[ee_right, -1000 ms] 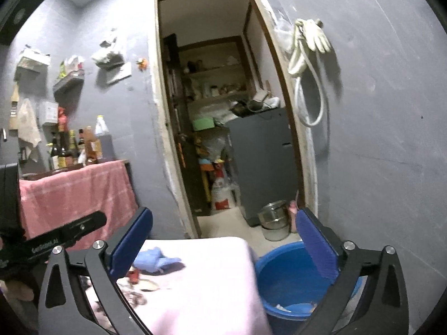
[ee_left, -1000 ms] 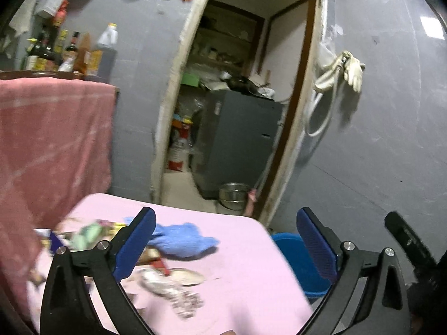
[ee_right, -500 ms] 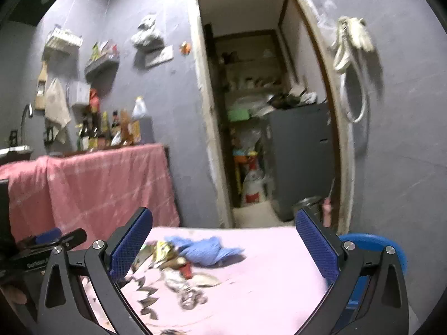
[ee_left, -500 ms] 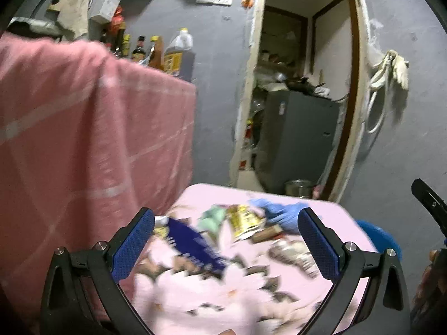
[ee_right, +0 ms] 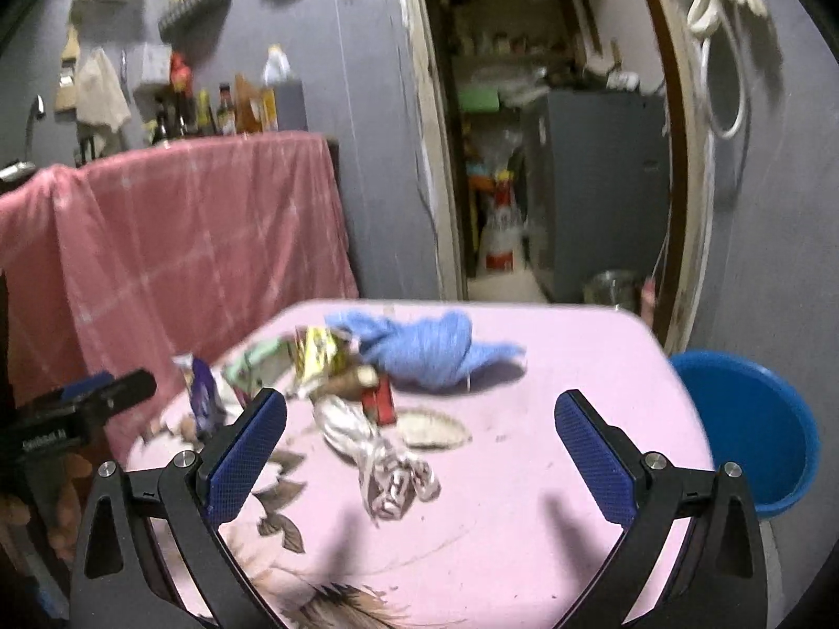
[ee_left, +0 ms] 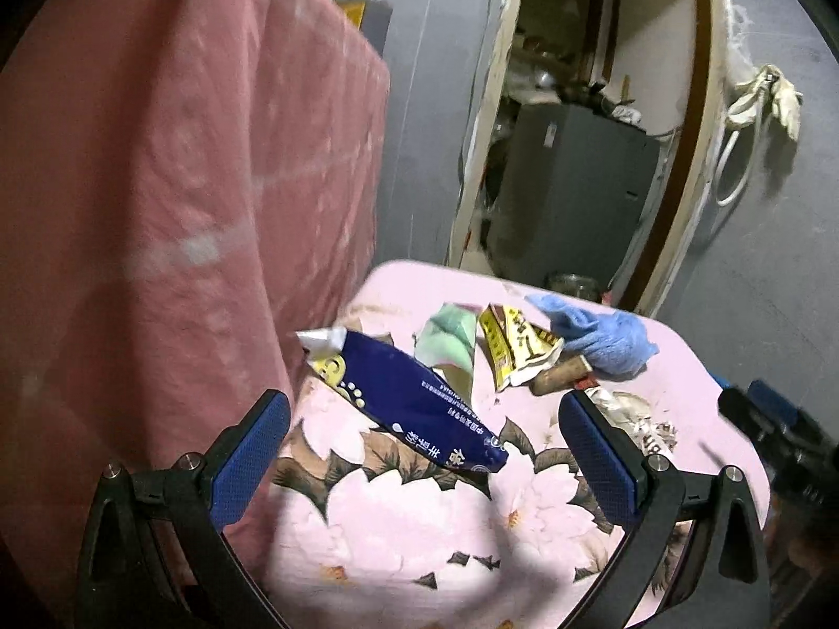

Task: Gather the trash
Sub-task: 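Grasp the blue snack wrapper with the left tool while the right tool grasps the white ribbon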

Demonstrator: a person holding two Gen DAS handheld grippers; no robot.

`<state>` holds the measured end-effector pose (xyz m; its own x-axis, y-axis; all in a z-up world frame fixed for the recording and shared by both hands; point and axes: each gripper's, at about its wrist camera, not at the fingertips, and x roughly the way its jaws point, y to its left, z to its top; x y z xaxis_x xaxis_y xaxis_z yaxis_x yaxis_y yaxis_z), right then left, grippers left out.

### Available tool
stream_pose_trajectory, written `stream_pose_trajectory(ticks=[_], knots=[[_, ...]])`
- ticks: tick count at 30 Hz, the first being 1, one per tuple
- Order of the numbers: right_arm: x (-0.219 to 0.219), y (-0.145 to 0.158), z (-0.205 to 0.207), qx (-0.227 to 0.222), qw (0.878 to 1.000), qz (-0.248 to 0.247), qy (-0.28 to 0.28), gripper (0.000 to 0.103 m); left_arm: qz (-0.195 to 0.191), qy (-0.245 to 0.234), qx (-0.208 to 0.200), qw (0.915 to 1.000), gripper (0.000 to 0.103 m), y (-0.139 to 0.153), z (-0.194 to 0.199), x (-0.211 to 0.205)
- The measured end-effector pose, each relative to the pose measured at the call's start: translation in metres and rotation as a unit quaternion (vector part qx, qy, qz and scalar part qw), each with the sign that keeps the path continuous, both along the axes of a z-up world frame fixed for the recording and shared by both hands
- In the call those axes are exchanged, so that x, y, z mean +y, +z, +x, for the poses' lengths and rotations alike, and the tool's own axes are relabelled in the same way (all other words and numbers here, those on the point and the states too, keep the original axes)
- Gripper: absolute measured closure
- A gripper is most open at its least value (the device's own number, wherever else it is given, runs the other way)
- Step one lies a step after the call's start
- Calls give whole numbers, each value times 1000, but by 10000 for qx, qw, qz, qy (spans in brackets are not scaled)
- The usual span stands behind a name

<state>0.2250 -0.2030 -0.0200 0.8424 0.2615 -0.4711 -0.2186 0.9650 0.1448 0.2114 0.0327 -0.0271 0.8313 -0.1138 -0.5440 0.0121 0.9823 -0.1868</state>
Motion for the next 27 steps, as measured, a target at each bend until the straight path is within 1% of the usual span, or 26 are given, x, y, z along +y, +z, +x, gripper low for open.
stream_pose_trajectory(ticks=[2,4,6,8,10,11,13,14,15,16,17,19,20,21,22,23,24,27], knots=[[0,-7,6,194,9998,-8,19,1,-14,-42,175,9998,3,-3,9,-3],[1,-12,11,362,9993,9,78,5,46,-69,311,9995,3,-7,14,-9],[2,-15,18,536,9984,-7,157,14,89,-77,417,9991,5,-10,19,-12],[6,-20,25,707,9972,-41,243,19,121,-97,579,9982,13,-14,25,-16],[10,-26,33,929,9950,-83,367,22,161,-101,730,9972,29,-17,32,-19],[13,-28,35,1010,9939,-109,430,25,161,-121,827,9964,32,-20,34,-20],[18,-32,38,1157,9915,-177,560,27,147,-119,965,9952,45,-24,36,-20],[21,-34,40,1236,9902,-226,612,30,116,-125,1029,9945,49,-26,37,-19],[24,-37,42,1313,9886,-263,685,34,80,-132,1068,9942,55,-28,38,-19],[26,-39,44,1369,9875,-294,722,36,28,-130,1113,9937,60,-29,37,-18],[27,-41,45,1435,9863,-324,751,37,-15,-119,1141,9934,62,-31,36,-16],[29,-45,49,1544,9841,-353,804,43,-58,-113,1137,9934,70,-31,32,-14],[30,-45,49,1573,9835,-369,812,50,-99,-107,1160,9931,73,-31,31,-12],[30,-46,49,1585,9832,-374,818,53,-134,-94,1176,9929,79,-31,30,-11],[31,-46,48,1588,9832,-383,816,54,-191,-87,1200,9925,84,-31,29,-9],[31,-46,48,1593,9831,-384,821,58,-270,-71,1209,9923,85,-31,27,-6],[31,-46,47,1602,9828,-375,834,64,-320,-49,1210,9921,85,-31,25,-4],[29,-45,43,1610,9823,-319,906,71,-384,-31,1198,9921,87,-29,19,0]])
